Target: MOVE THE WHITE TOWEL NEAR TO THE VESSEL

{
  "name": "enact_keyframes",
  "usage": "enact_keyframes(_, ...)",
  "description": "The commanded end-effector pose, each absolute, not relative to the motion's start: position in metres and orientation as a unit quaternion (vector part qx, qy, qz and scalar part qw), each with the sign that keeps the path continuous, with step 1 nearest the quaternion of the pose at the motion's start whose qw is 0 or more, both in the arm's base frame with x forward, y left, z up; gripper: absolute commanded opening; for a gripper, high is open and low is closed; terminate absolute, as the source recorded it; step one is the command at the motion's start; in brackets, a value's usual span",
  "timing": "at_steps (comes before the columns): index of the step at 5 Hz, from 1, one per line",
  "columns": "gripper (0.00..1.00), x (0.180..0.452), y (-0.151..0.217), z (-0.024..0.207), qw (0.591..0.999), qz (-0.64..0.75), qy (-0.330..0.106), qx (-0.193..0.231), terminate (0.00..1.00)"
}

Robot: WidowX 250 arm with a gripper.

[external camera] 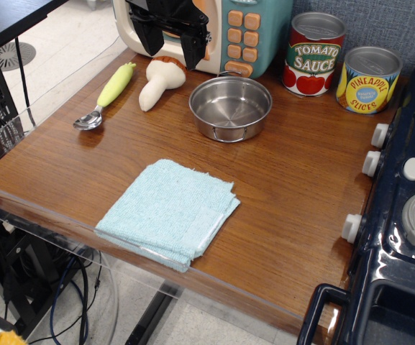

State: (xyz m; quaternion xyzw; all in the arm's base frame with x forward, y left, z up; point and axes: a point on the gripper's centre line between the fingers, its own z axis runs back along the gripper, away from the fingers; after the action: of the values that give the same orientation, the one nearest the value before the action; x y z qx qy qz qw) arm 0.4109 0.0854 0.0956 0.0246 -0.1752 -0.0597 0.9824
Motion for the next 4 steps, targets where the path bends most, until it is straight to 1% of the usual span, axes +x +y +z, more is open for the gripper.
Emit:
enact_keyframes(1,1.0,0.411,0.085,0.096,0.982,-0.06,-0.175,0.025,0.0)
enact_keyframes(2,1.0,0.398,0.077,0.102,0.982,-0.069,-0.176,0.026,0.0)
enact_keyframes(4,1.0,0.343,0.046,0.11,0.978,-0.119,-0.169,0.024,0.0)
